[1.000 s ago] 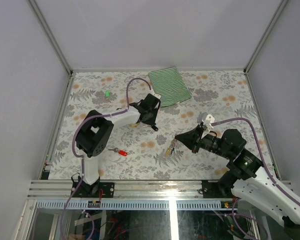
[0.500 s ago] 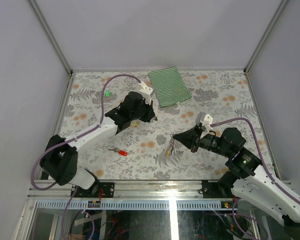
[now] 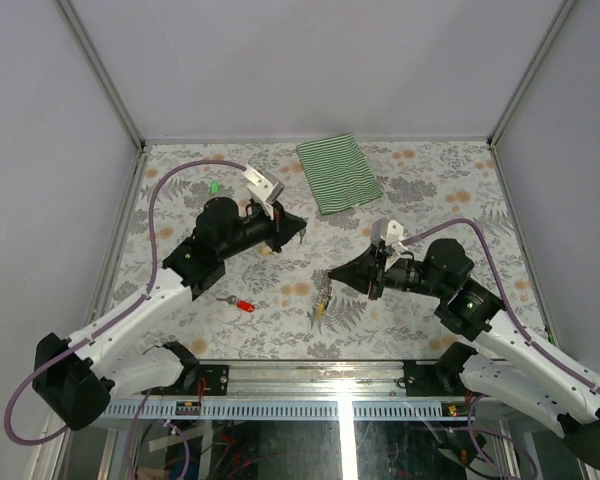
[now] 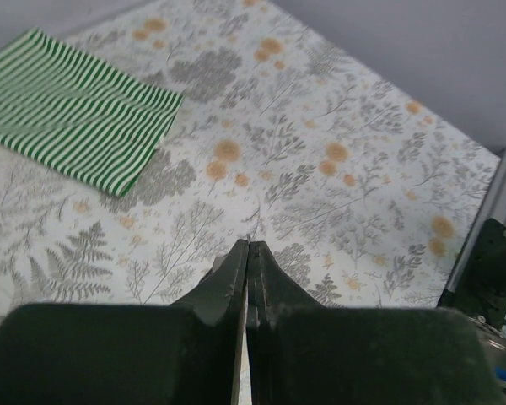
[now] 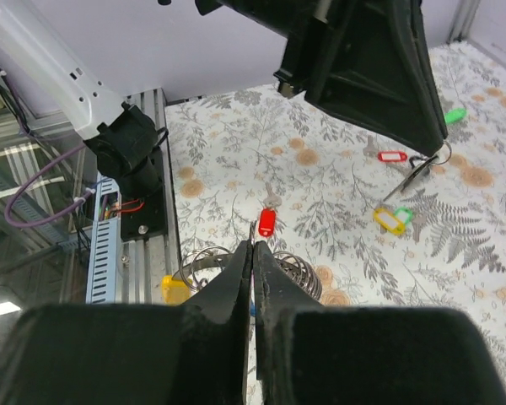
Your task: Put the keys on the keyring
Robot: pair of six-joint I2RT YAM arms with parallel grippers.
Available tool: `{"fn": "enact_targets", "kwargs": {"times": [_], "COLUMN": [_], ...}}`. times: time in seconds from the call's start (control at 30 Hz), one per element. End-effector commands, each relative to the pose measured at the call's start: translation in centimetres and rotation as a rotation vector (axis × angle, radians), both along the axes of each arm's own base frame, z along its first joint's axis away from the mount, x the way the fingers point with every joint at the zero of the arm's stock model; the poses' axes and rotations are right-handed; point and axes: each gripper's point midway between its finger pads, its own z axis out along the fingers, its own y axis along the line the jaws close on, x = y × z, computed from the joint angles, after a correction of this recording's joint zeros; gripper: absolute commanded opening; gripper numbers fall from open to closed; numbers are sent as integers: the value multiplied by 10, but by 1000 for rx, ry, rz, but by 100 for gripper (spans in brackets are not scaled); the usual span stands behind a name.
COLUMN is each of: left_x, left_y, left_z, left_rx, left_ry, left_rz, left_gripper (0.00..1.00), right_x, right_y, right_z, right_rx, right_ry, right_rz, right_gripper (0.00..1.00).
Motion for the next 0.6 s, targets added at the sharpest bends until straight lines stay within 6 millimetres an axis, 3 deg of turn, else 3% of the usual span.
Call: {"fn": "enact_targets", "kwargs": {"times": [0.0, 0.3, 0.57], "left_x": [-25, -70, -109], "left_y": [-6, 2, 5], "left_z": [52, 88, 115], "left_rx": [-108, -120, -132], "left_ry": [-242, -393, -597], "left_rz": [-136, -297, -465], "left_gripper": [0, 0, 0], "right_x": [-8, -15, -18], "right_y": [5, 4, -1], "right_z": [60, 78, 88], "right_rx": [151, 227, 190], "right_ry": [-217, -570, -826], "right_rz": [68, 109, 111], "right_gripper": [0, 1, 2]}}
